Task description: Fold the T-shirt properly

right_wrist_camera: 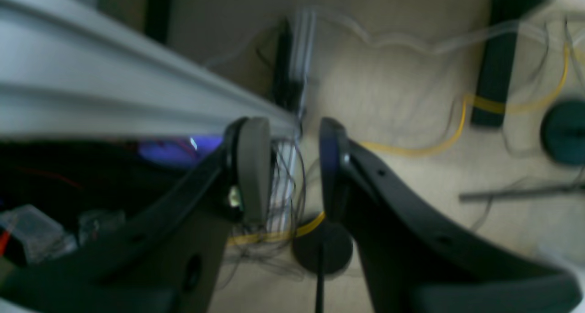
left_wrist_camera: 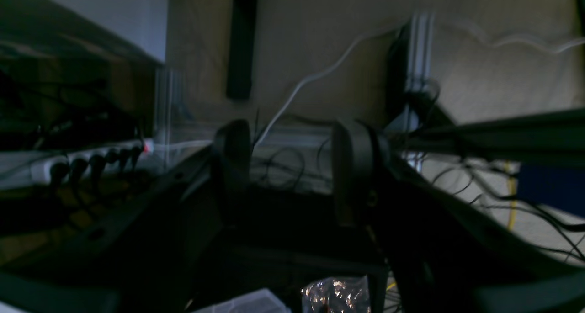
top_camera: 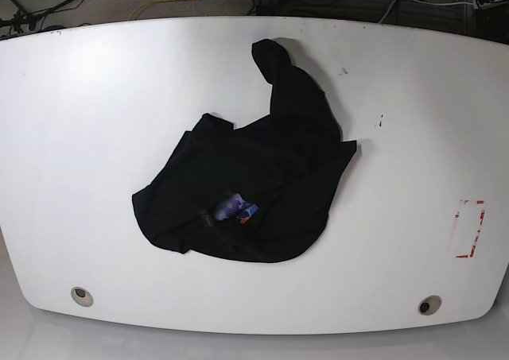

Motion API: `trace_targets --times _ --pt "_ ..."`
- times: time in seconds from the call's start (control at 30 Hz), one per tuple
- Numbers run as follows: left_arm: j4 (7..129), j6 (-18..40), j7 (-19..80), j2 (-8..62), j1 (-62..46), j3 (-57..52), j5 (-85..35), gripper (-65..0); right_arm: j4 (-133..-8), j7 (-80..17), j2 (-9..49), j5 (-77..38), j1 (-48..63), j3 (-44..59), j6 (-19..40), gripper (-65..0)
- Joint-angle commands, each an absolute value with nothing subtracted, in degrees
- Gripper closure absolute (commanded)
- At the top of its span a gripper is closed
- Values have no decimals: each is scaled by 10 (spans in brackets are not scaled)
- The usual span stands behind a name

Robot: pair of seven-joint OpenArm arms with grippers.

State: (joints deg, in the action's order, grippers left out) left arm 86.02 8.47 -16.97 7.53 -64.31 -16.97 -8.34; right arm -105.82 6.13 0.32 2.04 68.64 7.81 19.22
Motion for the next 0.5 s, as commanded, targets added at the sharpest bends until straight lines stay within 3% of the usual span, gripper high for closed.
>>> trace_targets --times 0.0,0.27,0.47 --pt "900 83 -182 78 -674 -173 -101 -258 -1093 61 4 16 702 90 192 -173" --pt "1030 83 -179 73 -712 -169 -110 -261 -1142 50 -22 16 656 149 199 -173" --pt "1073 83 -179 75 -711 -126 -109 -262 -1143 50 -22 16 595 169 237 -178"
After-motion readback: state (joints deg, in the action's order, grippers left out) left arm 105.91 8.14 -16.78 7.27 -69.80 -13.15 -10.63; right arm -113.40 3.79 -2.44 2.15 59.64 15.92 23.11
